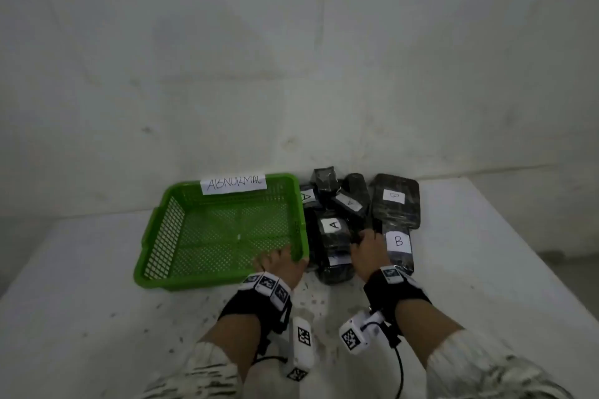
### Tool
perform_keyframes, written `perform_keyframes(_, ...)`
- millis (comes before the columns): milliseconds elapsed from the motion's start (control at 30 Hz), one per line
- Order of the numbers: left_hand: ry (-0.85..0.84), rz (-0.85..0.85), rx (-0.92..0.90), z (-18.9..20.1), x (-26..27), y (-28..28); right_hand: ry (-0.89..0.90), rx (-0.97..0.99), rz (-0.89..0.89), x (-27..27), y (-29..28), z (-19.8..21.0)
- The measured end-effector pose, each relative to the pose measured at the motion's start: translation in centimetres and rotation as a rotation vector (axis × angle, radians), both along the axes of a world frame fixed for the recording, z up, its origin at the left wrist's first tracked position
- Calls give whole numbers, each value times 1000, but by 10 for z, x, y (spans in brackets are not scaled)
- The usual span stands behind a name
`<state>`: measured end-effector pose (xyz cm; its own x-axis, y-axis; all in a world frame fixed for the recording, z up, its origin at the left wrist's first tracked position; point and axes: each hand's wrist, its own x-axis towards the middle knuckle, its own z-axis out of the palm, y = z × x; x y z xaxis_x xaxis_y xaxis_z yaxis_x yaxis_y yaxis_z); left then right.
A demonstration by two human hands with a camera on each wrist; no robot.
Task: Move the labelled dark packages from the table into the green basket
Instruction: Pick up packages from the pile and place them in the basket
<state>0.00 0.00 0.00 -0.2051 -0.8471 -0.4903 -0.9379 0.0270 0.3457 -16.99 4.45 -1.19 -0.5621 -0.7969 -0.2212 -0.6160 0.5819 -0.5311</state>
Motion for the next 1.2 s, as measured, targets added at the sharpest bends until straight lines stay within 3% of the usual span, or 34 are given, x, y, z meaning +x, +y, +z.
perform_keyframes(167,-82,-132,167,9,7,-20,-53,125,-4,2,-22,11)
perform_keyframes(333,-166,-186,183,6,5,-22,-34,215,-30,12,-39,11)
perform_keyframes(433,-174,-198,171,9,4,-19,-121,107,-102,10,-42,7)
perform_keyframes(667,9,-196,197,9,15,-22,-702,-363,-397,14,-27,3)
perform_keyframes(800,242,-86,163,10,16,-20,-954,-520,-464,28,-7,10)
perform_keyframes(900,656,61,163,16,23,-18,-1154,-578,-361,48,11,24)
perform_keyframes(1033,1057,207,257,30,34,-9,-1220,-538,-183,79,24,33)
perform_keyframes(1200,1174,323,243,31,51,-2,-1191,-408,-65,105,25,34)
